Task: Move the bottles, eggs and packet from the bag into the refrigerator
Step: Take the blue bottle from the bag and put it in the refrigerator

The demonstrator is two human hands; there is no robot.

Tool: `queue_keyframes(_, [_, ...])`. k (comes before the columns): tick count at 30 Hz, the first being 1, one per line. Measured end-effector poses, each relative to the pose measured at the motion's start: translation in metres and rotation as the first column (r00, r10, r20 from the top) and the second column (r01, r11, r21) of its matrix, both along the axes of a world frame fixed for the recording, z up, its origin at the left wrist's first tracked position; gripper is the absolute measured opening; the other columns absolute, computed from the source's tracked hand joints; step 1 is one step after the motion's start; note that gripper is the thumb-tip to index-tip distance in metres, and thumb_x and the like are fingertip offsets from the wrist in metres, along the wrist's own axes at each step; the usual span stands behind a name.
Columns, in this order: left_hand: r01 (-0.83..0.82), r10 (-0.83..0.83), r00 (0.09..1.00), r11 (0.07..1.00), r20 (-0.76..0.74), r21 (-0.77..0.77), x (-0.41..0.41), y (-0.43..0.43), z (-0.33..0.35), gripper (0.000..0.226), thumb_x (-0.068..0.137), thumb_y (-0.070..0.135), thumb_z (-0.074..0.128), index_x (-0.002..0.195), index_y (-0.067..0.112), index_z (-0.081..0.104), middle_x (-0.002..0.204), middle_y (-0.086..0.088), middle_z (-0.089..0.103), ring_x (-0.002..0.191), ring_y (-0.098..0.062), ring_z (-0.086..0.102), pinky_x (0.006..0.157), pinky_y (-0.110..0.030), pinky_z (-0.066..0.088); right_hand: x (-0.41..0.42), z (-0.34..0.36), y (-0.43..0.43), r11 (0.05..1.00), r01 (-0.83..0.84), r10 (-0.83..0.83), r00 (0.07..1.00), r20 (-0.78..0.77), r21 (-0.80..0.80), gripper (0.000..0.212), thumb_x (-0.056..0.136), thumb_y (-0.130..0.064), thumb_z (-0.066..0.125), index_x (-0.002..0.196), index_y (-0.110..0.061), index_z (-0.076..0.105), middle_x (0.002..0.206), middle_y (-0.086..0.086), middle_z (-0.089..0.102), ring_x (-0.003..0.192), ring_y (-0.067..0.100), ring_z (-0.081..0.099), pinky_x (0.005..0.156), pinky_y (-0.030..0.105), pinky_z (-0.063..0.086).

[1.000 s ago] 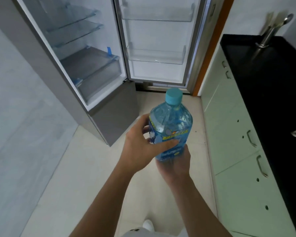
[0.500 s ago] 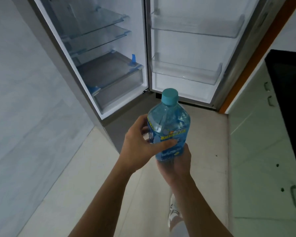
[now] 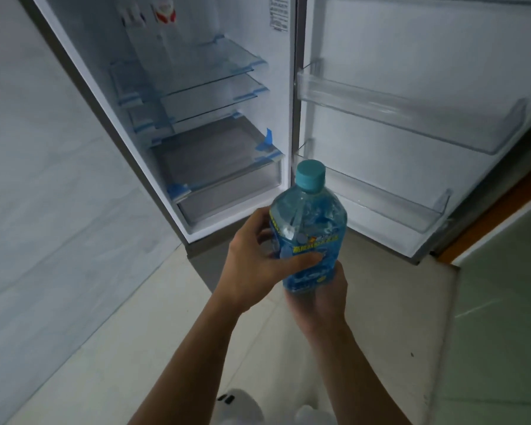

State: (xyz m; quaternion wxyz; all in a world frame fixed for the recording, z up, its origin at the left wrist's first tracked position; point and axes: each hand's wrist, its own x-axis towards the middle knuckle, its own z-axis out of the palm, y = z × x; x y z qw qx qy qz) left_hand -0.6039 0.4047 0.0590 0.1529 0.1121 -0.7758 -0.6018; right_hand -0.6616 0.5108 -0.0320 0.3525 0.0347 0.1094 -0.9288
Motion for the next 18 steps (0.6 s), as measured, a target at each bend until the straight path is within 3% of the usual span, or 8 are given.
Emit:
queue_keyframes(3, [-0.052, 0.052, 0.999, 0.999, 0.010, -0.006, -0.015, -0.009, -0.002, 0.070, 0.062, 0.043, 0.088, 0.123, 0.030, 0.055, 0.118, 0.014, 0.067, 0.112, -0.007, 0.064, 0.085, -0.022, 0.056, -0.019, -0.005, -0.013, 0.998, -0.060, 0.061, 0.998, 0.019, -0.026, 0.051, 0.104, -0.028, 0.018, 0.133, -0.007, 0.055, 0.119, 0.013, 0.065, 0.108, 0.025, 0.065, 0.090, 0.033, 0.057])
queue_keyframes(11, [-0.162, 0.161, 0.986, 0.987, 0.045, 0.023, -0.052, -0.065, -0.018, 0.071, 0.061, 0.042, 0.090, 0.122, 0.027, 0.057, 0.118, 0.010, 0.068, 0.111, -0.012, 0.066, 0.089, -0.038, 0.059, -0.063, -0.008, -0.070, 0.987, -0.159, 0.158, 0.987, 0.018, 0.017, 0.048, 0.104, -0.029, 0.023, 0.141, -0.007, 0.046, 0.126, 0.015, 0.060, 0.115, 0.028, 0.061, 0.097, 0.035, 0.053])
queue_keyframes(18, [-0.173, 0.173, 0.985, 0.985, 0.002, -0.021, -0.106, -0.142, -0.010, 0.072, 0.062, 0.042, 0.089, 0.124, 0.026, 0.056, 0.119, 0.013, 0.067, 0.111, -0.009, 0.064, 0.081, -0.021, 0.058, -0.121, 0.001, -0.151, 0.989, -0.142, 0.142, 0.990, -0.025, 0.031, 0.048, 0.105, -0.031, 0.029, 0.147, -0.008, 0.036, 0.135, 0.016, 0.051, 0.121, 0.028, 0.054, 0.099, 0.034, 0.051])
